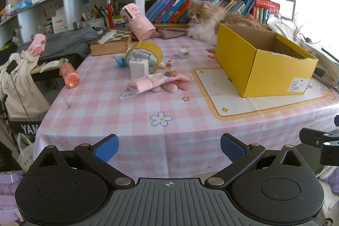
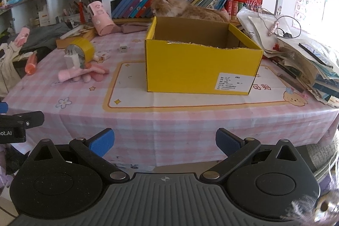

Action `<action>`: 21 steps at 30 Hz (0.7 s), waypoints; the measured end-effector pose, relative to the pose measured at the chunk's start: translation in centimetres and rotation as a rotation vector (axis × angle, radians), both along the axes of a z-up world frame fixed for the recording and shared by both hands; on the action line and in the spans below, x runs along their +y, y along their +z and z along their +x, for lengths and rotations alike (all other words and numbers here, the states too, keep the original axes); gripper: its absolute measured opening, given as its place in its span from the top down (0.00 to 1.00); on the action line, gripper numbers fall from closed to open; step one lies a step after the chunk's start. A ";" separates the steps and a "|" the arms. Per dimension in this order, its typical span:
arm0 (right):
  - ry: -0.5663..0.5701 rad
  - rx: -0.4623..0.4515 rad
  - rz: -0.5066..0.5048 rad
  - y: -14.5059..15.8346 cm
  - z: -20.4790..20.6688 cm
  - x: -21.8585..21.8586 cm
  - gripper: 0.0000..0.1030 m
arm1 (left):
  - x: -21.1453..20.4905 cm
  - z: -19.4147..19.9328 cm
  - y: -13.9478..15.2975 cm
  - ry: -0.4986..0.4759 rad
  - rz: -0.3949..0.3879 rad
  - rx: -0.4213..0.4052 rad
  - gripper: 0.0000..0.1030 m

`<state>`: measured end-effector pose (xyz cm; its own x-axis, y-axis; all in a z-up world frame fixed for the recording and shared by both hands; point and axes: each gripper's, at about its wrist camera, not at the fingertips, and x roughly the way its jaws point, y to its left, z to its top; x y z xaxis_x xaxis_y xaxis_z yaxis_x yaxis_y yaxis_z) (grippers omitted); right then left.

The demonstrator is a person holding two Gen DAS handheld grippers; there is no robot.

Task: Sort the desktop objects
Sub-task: 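Move both tools toward the tape roll and charger on the table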

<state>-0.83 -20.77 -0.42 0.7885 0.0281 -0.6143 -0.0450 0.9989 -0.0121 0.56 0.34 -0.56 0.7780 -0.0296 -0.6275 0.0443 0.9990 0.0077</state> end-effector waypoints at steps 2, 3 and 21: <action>-0.003 0.000 0.005 0.0 0.0 -0.1 0.01 | 0.0 0.1 0.0 0.000 0.002 0.001 0.00; -0.004 0.000 0.003 0.0 0.0 -0.1 0.02 | 0.1 0.1 0.0 -0.001 -0.002 0.003 0.00; 0.110 -0.039 -0.054 0.5 1.1 2.7 0.02 | 2.5 0.4 0.2 0.021 -0.053 0.006 0.00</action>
